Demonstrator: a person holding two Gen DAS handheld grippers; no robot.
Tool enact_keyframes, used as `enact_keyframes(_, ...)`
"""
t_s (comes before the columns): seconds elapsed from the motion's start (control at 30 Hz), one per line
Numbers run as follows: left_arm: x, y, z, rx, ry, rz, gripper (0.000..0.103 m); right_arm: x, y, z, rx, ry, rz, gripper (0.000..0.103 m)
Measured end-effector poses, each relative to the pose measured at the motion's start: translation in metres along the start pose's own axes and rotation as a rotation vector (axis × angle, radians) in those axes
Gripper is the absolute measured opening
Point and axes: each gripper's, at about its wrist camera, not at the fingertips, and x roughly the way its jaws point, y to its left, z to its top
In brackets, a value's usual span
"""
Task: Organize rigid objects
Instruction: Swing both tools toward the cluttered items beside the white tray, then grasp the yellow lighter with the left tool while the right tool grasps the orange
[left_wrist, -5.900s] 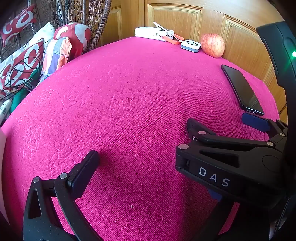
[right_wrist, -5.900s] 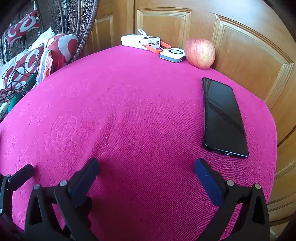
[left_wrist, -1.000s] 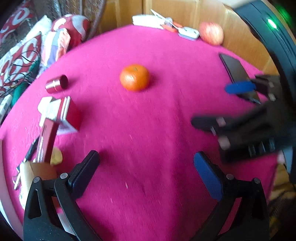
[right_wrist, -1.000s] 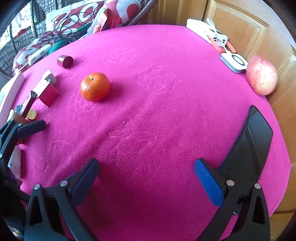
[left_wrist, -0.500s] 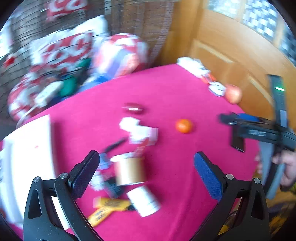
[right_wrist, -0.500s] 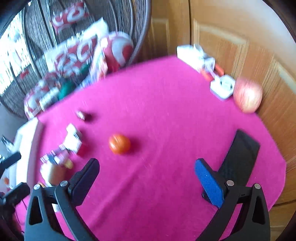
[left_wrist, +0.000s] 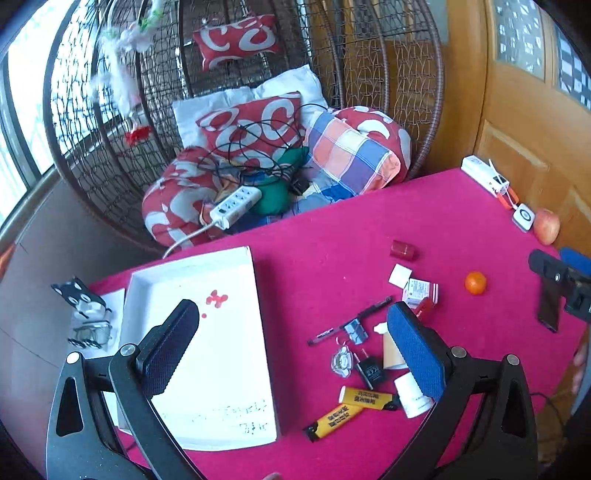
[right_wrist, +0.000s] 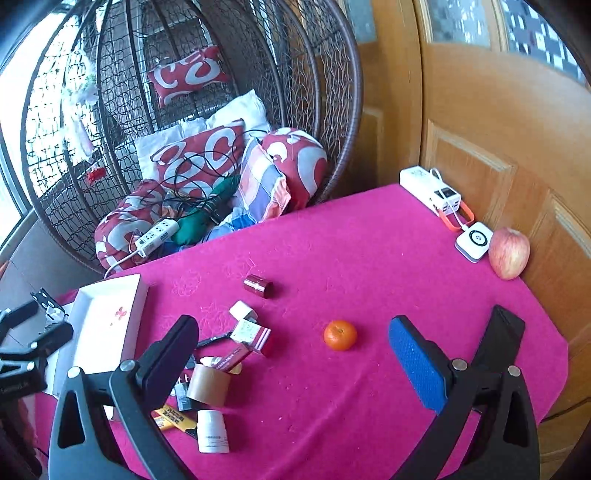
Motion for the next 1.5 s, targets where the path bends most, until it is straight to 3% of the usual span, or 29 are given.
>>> enact_keyframes(0.17, 0.018, 0.027, 0.001, -0.09, 0.099, -0.054, 0.103, -0.004, 0.013, -0.006, -0.023, 0.025, -0.037, 0.103)
enact_keyframes(0.27, 0.021, 0.034, 0.003, -0.116, 0.1, -0.061, 0.103, -0.012, 0.018, 0.003, -0.063, -0.01, -0.05, 0.103)
enact_keyframes(0.4, 0.026, 0.042, 0.0, -0.18, 0.089, -0.119, 0.103, -0.015, 0.012, 0.024, -0.05, -0.055, 0.003, 0.103)
enact_keyframes(0.5, 0.04, 0.04, -0.011, -0.192, 0.124, -0.134, 0.103, -0.002, 0.003, 0.03, -0.059, -0.03, 0.029, 0.103)
enact_keyframes(0.77, 0.066, -0.009, -0.07, 0.035, 0.266, -0.201, 0.103, 0.041, -0.011, 0.009, -0.194, 0.142, 0.066, 0.103)
enact_keyframes(0.87, 0.08, -0.022, -0.089, 0.124, 0.335, -0.179, 0.102, 0.056, -0.018, 0.003, -0.228, 0.188, 0.081, 0.103)
enact_keyframes(0.9, 0.087, -0.025, -0.095, 0.143, 0.364, -0.17, 0.096, 0.062, -0.02, 0.001, -0.252, 0.203, 0.07, 0.103)
enact_keyframes(1.0, 0.1, -0.025, -0.106, 0.148, 0.413, -0.153, 0.088, 0.083, -0.026, -0.006, -0.311, 0.266, 0.047, 0.103)
enact_keyframes(1.13, 0.108, -0.018, -0.116, 0.108, 0.446, -0.155, 0.087, 0.109, -0.037, -0.014, -0.314, 0.328, 0.029, 0.103)
enact_keyframes(1.23, 0.109, -0.025, -0.121, 0.147, 0.456, -0.142, 0.087, 0.129, -0.04, -0.018, -0.311, 0.353, 0.019, 0.102)
enact_keyframes(1.37, 0.114, -0.033, -0.126, 0.169, 0.459, -0.132, 0.087, 0.16, -0.037, -0.024, -0.338, 0.413, -0.004, 0.087)
enact_keyframes(1.43, 0.119, -0.037, -0.127, 0.169, 0.481, -0.136, 0.08, 0.167, -0.035, -0.025, -0.343, 0.432, -0.005, 0.081)
enact_keyframes(1.5, 0.123, -0.038, -0.128, 0.17, 0.507, -0.133, 0.067, 0.174, -0.034, -0.029, -0.348, 0.458, -0.005, 0.071)
